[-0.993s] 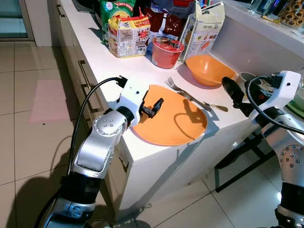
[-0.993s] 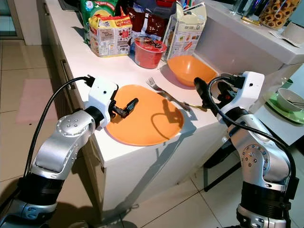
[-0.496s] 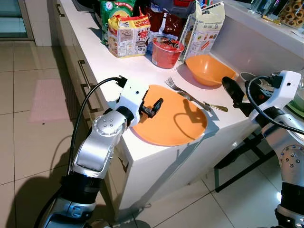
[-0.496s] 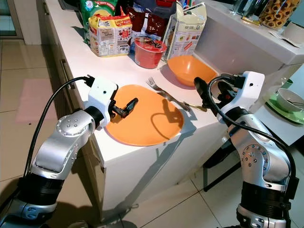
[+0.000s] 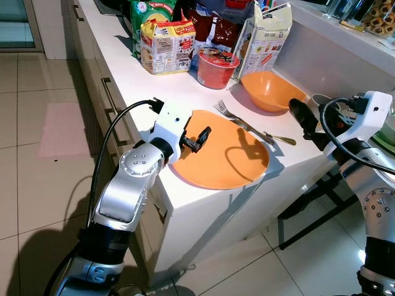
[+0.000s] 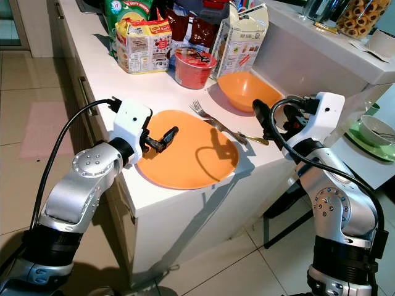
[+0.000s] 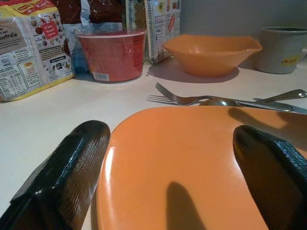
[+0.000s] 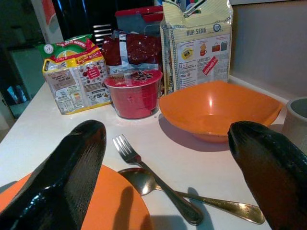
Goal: Setting the table
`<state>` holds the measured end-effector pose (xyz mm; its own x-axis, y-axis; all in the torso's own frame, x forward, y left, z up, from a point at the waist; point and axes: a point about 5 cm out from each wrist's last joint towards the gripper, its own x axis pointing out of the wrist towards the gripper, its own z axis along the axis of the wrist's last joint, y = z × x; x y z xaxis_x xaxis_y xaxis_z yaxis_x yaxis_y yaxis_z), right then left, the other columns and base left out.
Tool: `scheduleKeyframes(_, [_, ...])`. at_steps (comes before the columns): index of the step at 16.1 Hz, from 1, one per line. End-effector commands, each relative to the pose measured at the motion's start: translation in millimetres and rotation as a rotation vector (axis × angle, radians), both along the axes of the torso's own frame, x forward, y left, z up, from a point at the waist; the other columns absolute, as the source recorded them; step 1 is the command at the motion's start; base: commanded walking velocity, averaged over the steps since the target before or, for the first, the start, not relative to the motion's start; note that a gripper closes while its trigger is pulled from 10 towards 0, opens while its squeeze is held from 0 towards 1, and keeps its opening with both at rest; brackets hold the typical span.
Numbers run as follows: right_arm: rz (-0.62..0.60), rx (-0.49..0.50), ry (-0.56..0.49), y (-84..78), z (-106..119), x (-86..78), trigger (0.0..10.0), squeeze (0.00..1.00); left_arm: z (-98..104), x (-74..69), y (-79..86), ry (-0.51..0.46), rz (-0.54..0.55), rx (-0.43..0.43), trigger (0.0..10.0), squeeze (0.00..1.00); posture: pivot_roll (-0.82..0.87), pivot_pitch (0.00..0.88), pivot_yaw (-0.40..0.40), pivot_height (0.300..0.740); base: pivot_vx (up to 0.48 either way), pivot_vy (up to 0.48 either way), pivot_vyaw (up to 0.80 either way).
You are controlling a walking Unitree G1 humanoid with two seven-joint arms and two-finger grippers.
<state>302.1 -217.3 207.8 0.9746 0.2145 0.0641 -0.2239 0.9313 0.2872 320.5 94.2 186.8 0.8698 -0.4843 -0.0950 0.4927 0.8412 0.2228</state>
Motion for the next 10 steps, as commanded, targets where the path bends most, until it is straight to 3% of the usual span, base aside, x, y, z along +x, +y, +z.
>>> scheduleKeyframes(1, [-0.011,0.004,-0.022,-4.1,5.6,0.4,10.0,0.00,4.6,-2.1,-5.8,-0.013,-0.021,-0.004,10.0,0.00,0.00,0.000,-0.229,0.740,0.000,0.000,0.00])
scheduleKeyframes(10, [-0.004,0.000,-0.017,-3.4,5.3,1.4,10.0,0.00,3.6,-2.2,-7.4,-0.009,-0.025,-0.001,10.0,0.00,0.00,0.000,-0.235,0.740,0.000,0.000,0.00])
